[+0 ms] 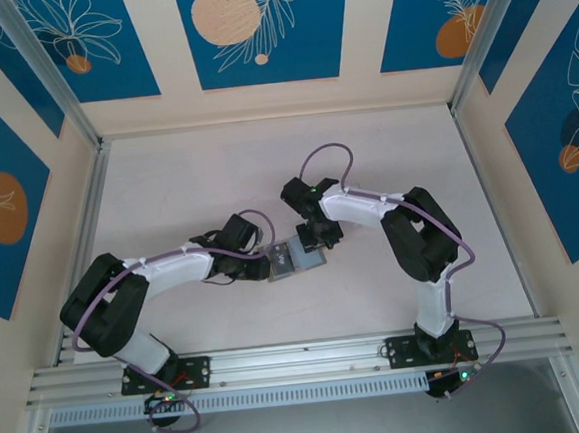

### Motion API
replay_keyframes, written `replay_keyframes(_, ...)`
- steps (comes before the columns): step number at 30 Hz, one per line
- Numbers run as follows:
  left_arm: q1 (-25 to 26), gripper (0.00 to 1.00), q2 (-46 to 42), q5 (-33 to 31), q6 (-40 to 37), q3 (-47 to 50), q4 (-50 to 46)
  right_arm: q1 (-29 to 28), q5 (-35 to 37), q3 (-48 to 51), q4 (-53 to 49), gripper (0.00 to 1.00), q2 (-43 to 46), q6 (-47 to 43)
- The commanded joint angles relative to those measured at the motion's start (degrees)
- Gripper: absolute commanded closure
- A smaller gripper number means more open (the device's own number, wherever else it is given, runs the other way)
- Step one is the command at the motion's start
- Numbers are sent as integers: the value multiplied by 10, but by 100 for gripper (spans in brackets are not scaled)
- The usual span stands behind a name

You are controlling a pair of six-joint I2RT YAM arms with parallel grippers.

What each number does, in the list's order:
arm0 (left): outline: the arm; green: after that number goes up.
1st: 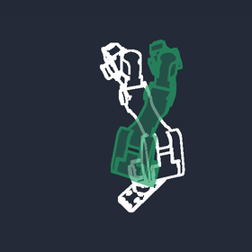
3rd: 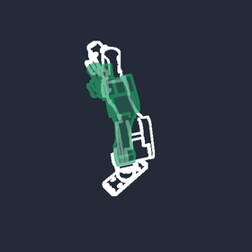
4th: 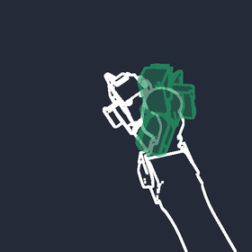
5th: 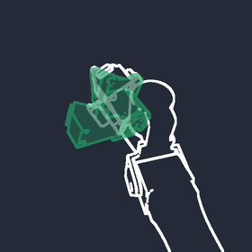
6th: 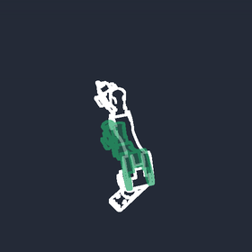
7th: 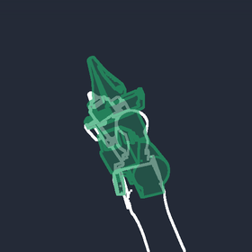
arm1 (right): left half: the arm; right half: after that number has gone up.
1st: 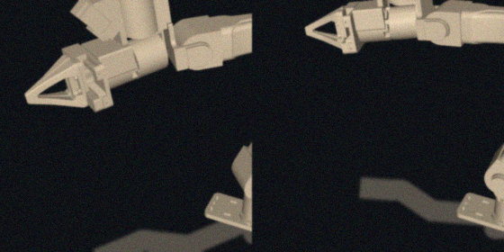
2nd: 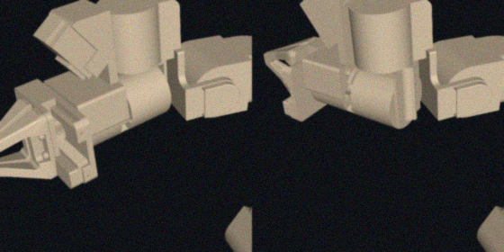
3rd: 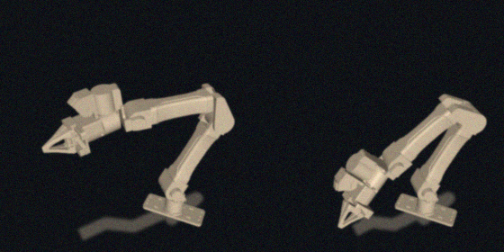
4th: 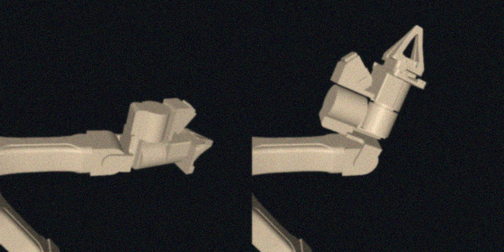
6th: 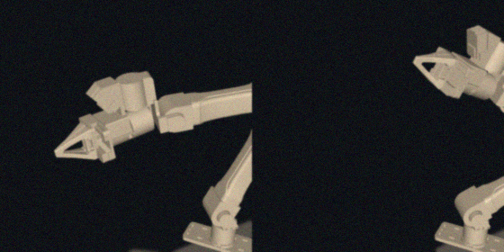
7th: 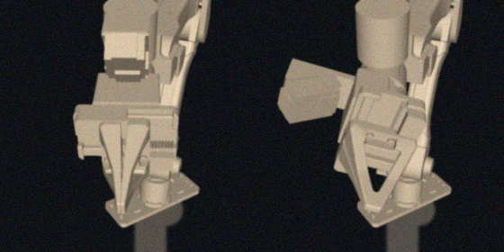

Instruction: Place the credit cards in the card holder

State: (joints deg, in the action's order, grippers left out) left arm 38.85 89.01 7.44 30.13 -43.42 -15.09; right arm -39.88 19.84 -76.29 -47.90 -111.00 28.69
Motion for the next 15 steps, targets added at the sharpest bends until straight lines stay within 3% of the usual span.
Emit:
replay_keyframes(1, -7, 64, 1, 9, 7, 10, 6, -8, 69, -22, -39, 61, -13, 23)
replay_keyframes(7, -7, 64, 2, 11, 9, 10, 10, -21, 106, -22, -51, 76, -5, 30)
replay_keyframes(15, -7, 64, 23, 26, 5, -2, 22, -27, 95, -18, -62, 100, 24, 30)
